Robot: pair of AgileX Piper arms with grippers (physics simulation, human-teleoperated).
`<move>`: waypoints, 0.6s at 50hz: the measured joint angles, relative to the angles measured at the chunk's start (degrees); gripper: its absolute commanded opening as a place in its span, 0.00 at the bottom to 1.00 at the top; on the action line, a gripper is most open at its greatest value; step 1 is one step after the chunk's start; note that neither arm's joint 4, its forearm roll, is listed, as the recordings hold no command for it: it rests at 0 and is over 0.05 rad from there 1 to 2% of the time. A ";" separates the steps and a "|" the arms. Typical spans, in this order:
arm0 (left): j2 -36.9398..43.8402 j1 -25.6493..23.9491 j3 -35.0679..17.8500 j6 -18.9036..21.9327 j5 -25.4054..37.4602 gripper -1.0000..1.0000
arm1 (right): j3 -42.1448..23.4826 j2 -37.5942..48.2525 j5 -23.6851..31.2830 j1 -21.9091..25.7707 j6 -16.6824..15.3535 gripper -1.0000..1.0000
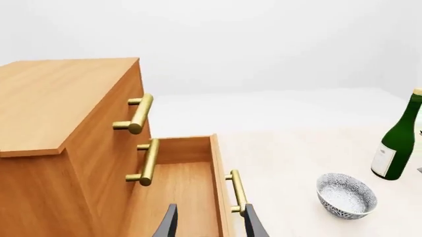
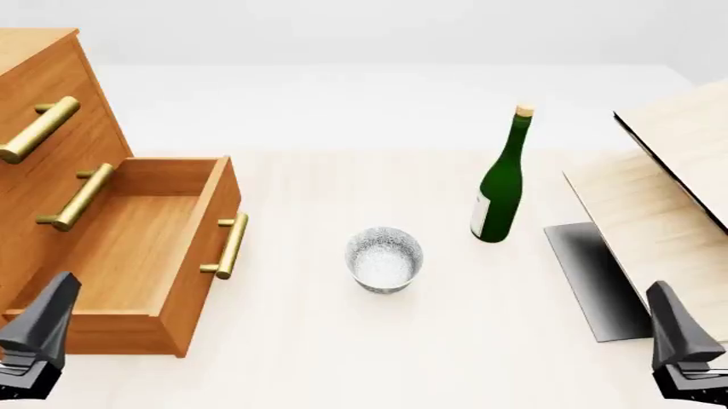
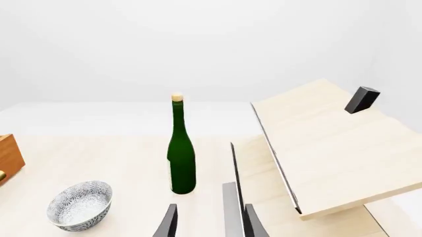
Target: Put the bowl in the bottom drawer of the cabinet and close it.
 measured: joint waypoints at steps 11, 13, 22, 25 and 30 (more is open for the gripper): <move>1.28 -2.51 -3.89 0.28 3.80 1.00 | 0.00 0.01 0.00 0.02 -0.01 1.00; 1.88 -2.91 -4.66 0.06 4.36 1.00 | 0.00 0.01 0.00 0.02 -0.01 1.00; 4.61 -4.55 -7.83 -0.55 6.29 1.00 | 0.00 0.03 0.00 0.04 -0.01 1.00; 5.52 -4.98 -8.69 -0.64 6.71 1.00 | 0.00 0.03 0.00 0.04 -0.02 1.00; 7.43 -5.41 -9.66 -0.39 6.84 1.00 | 0.00 0.04 0.00 0.06 -0.02 1.00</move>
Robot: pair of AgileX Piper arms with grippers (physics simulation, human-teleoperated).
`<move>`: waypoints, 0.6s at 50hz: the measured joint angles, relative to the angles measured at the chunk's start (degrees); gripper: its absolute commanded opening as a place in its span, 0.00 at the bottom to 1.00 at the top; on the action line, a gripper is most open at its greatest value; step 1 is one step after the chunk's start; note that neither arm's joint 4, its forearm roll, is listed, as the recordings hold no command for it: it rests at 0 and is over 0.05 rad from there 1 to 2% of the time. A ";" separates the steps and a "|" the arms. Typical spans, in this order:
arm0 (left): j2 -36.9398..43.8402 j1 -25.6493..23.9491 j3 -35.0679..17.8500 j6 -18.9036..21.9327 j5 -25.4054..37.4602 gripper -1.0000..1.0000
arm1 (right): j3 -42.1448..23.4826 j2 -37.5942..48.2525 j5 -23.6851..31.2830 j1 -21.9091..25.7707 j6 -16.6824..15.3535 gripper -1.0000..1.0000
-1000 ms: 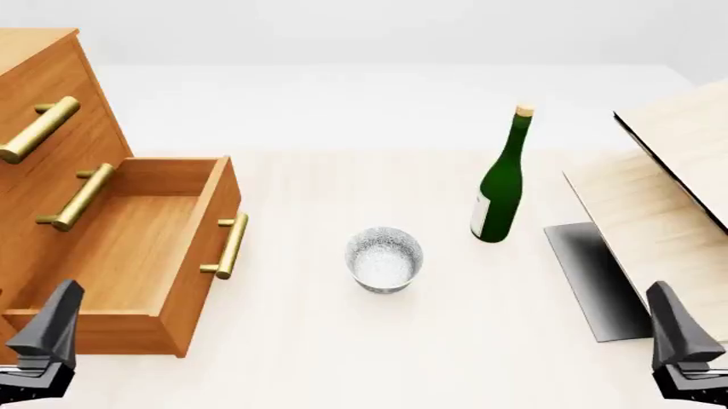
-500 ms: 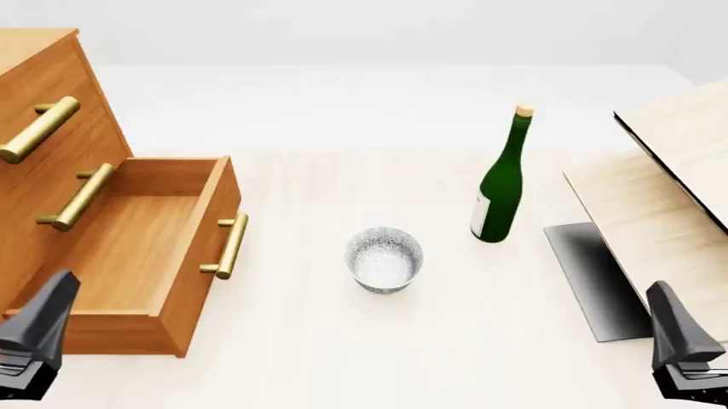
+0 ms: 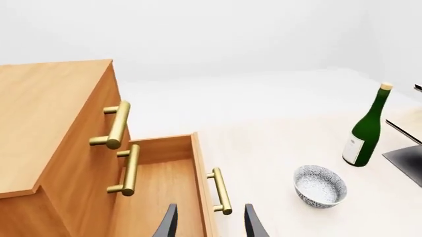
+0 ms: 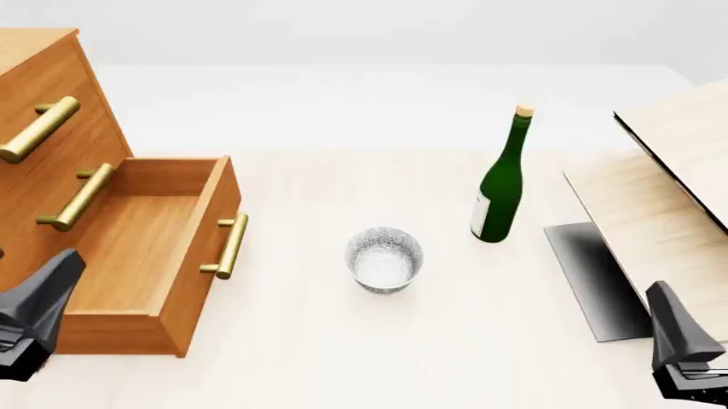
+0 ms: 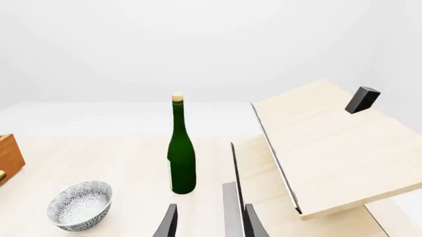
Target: Put the bowl in the bottom drawer of the cabinet and close it.
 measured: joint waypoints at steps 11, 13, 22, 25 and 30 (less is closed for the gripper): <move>5.21 -0.09 -2.04 0.16 0.07 1.00 | 0.00 0.01 0.00 0.01 0.00 1.00; 6.19 -0.01 -2.38 0.17 0.06 1.00 | 0.00 0.01 0.00 0.01 0.00 1.00; 10.13 -0.02 -4.48 -0.10 0.77 1.00 | 0.00 0.01 0.00 0.02 0.00 1.00; 11.47 -0.19 -5.19 -0.50 1.07 1.00 | 0.00 0.01 0.00 0.02 0.00 1.00; 13.81 -0.32 -6.32 -1.28 1.37 1.00 | 0.00 0.01 0.00 0.01 0.00 1.00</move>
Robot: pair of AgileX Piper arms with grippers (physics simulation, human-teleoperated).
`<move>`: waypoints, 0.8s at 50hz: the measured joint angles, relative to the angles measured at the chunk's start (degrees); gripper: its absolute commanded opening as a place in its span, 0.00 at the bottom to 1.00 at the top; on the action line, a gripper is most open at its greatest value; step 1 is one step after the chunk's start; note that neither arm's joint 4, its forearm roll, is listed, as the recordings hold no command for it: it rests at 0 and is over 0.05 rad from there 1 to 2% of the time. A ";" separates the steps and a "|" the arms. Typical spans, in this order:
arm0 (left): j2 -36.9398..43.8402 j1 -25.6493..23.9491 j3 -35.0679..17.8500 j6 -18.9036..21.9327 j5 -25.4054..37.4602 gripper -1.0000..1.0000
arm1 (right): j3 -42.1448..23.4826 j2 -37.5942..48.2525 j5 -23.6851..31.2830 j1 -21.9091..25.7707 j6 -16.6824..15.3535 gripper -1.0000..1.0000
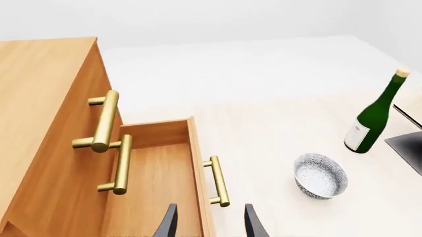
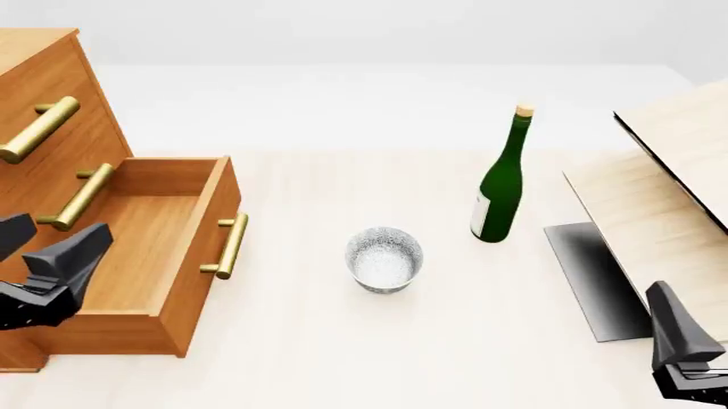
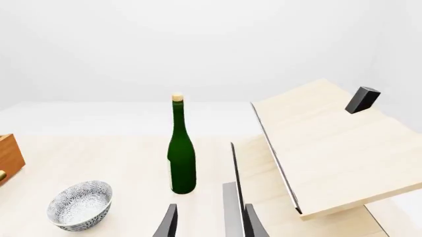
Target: Put the bowl in the bottom drawer of the cabinet and close it.
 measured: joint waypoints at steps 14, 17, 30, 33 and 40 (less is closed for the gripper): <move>6.40 -0.27 -2.32 -2.79 -0.13 1.00 | 0.00 0.00 0.00 0.00 0.00 1.00; 7.72 -0.19 -2.68 -3.37 -0.31 1.00 | 0.00 0.00 0.00 0.00 0.00 1.00; 13.00 0.51 -3.63 -4.87 -1.13 1.00 | 0.00 0.00 0.00 0.01 0.00 1.00; 14.14 0.80 -3.67 -4.98 -1.40 1.00 | 0.00 0.00 0.00 0.00 0.00 1.00; 16.64 1.27 -3.45 -4.77 -2.20 1.00 | 0.00 0.00 0.00 0.00 0.00 1.00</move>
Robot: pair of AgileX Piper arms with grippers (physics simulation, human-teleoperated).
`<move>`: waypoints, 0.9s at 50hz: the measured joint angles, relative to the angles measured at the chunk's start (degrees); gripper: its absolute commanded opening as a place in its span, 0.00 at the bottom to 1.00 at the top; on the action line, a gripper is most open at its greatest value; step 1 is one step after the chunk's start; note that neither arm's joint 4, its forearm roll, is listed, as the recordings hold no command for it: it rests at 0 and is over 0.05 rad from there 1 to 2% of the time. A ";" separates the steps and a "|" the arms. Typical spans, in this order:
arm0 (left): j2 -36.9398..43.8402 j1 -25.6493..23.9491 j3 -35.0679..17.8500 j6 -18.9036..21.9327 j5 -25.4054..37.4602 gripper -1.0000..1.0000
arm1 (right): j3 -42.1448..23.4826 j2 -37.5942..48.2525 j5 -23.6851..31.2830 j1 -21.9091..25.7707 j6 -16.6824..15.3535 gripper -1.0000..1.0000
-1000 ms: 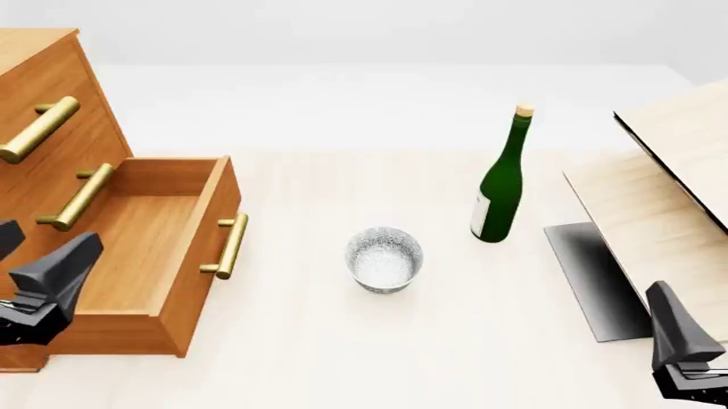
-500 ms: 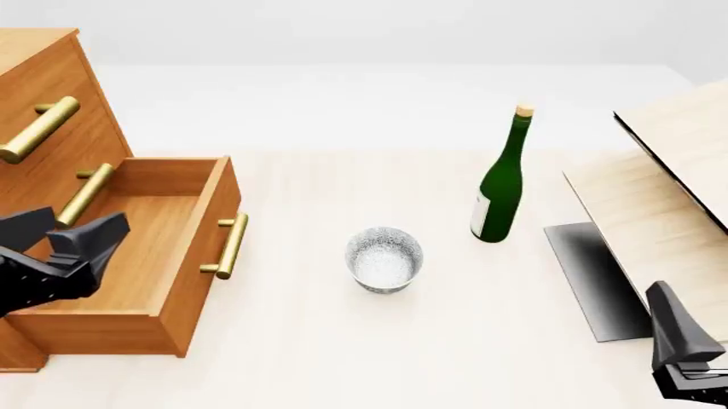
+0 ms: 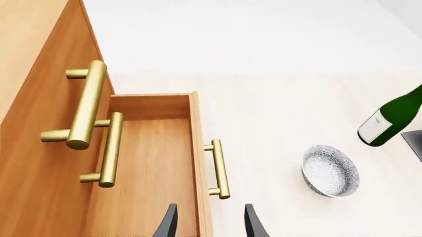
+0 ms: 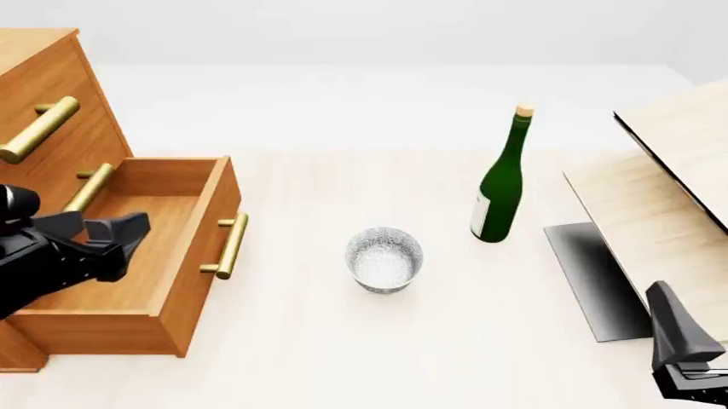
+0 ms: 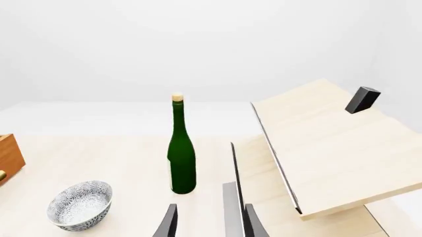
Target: Put the bowl in the bottom drawer of the cabinet and close it.
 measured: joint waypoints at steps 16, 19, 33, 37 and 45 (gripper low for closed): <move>3.57 0.55 0.15 1.01 -0.99 1.00 | 0.00 0.00 0.00 0.00 0.00 1.00; 4.17 0.63 0.25 1.09 -1.21 1.00 | 0.00 0.00 0.00 0.00 0.00 1.00; 6.99 0.32 1.05 0.66 -2.88 1.00 | 0.00 0.00 0.00 0.00 0.00 1.00; 8.07 0.15 1.32 0.41 -3.63 1.00 | 0.00 0.00 0.00 0.00 0.00 1.00; 10.28 -0.22 1.57 -0.12 -5.06 1.00 | 0.00 0.00 0.00 0.00 0.00 1.00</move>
